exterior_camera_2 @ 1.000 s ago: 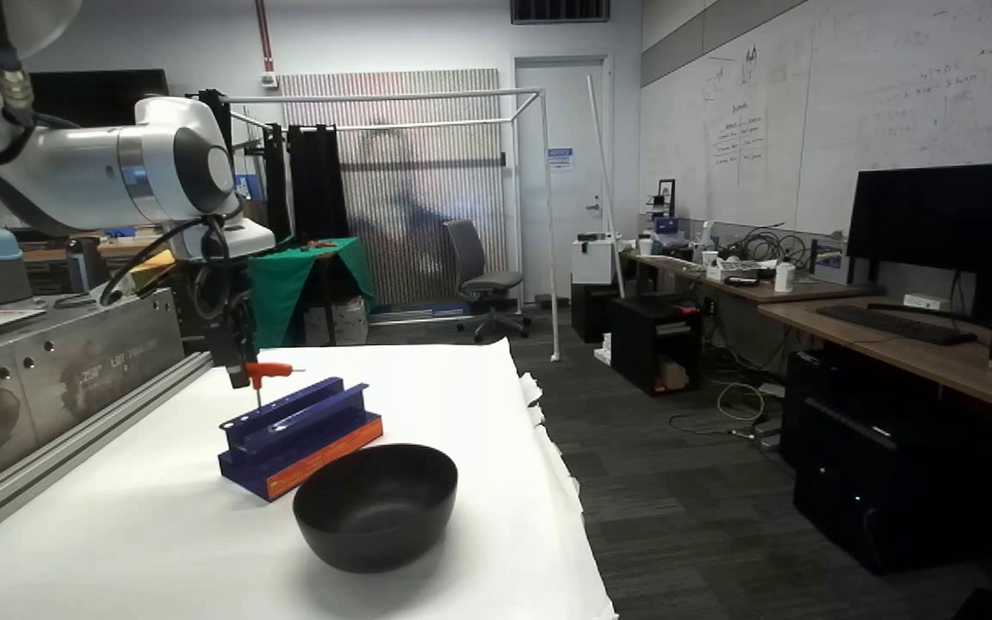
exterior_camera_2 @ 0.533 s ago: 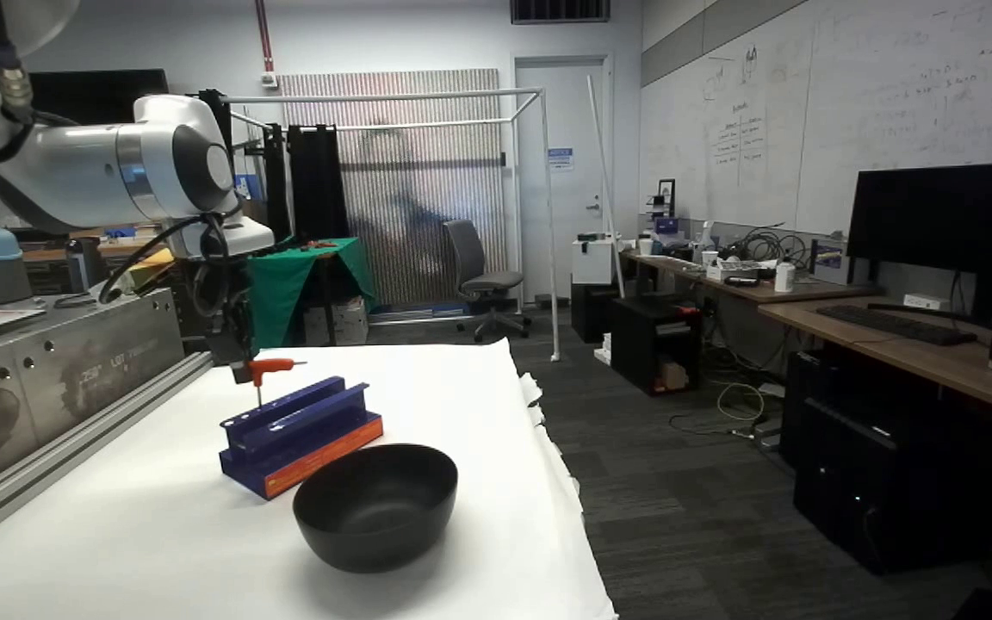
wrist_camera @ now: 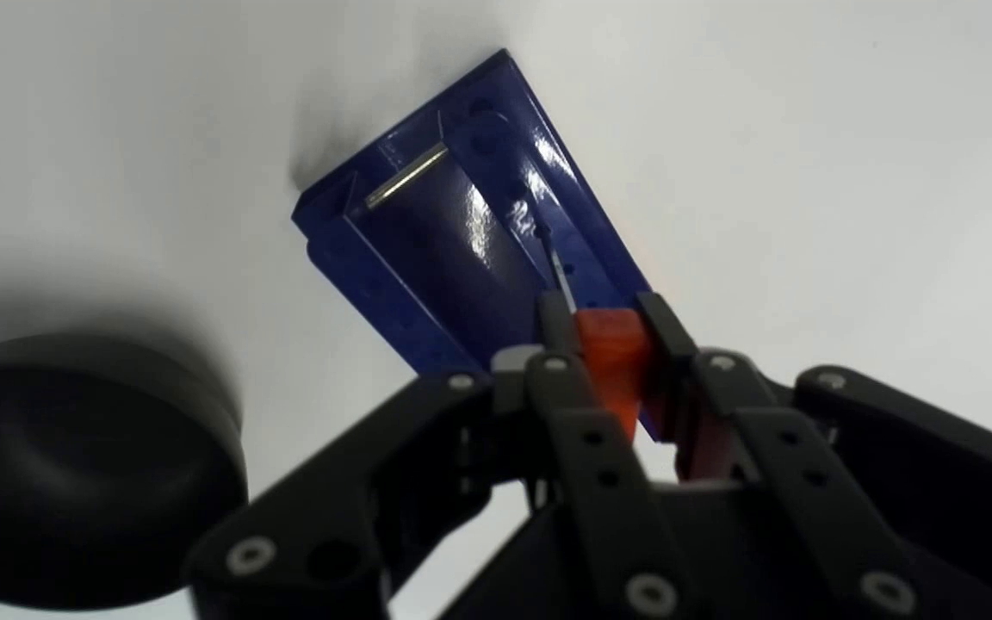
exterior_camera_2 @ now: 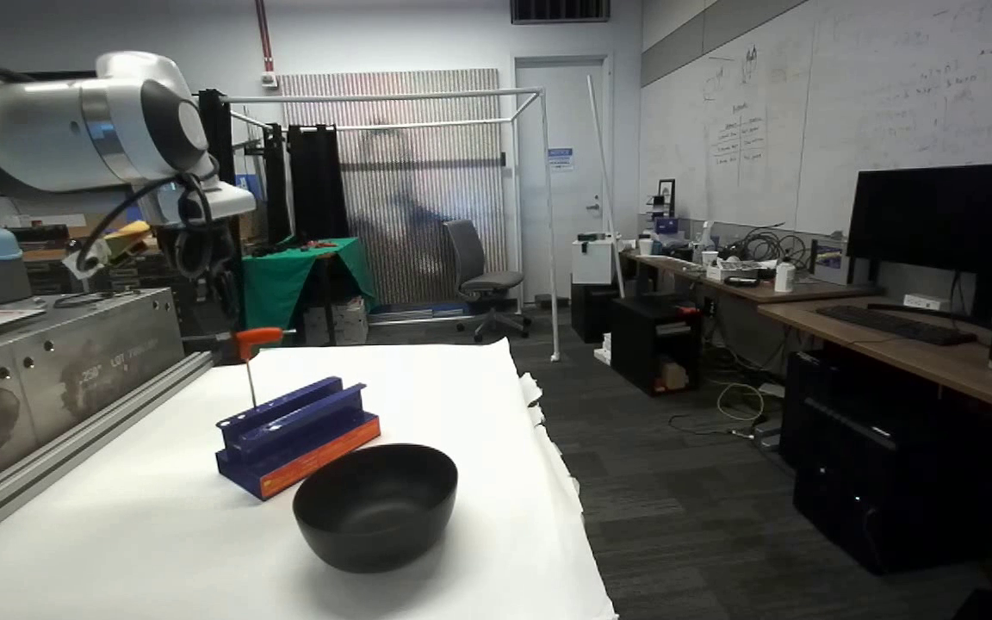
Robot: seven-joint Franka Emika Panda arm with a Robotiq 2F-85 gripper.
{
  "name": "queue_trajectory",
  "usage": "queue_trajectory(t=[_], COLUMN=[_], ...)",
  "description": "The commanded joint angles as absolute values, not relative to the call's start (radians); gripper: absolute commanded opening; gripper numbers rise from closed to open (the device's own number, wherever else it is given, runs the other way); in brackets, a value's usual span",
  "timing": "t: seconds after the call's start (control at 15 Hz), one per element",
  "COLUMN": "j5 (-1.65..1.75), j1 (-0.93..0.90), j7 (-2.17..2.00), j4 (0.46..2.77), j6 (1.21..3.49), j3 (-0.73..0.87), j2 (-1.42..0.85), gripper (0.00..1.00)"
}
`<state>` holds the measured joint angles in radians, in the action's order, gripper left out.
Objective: Put the screwdriver in the black bowl
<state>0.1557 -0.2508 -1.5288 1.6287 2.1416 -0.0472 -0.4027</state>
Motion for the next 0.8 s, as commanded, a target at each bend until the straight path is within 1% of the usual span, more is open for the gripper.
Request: queue_trajectory(t=[0.0,0.2,0.33,0.47,0.6,0.73], j5=[0.201,0.248,0.314,0.356,0.382,0.42], j1=[-0.278,-0.284,-0.275,-0.257,-0.235,-0.215], j7=[-1.508,-1.522,-1.571,-1.595,-1.604,-1.651], j4=[1.669,1.653,1.686,1.729,1.776,1.849], j6=[2.026,1.859,1.735,1.671,1.639,1.719], j3=[-0.052,-0.067,-0.07,-0.072,-0.068,-0.059], j2=[-0.235,-0.163,-0.124,-0.11,-0.117,-0.142], gripper=[0.13,0.13,0.13,0.13,0.12,0.12])
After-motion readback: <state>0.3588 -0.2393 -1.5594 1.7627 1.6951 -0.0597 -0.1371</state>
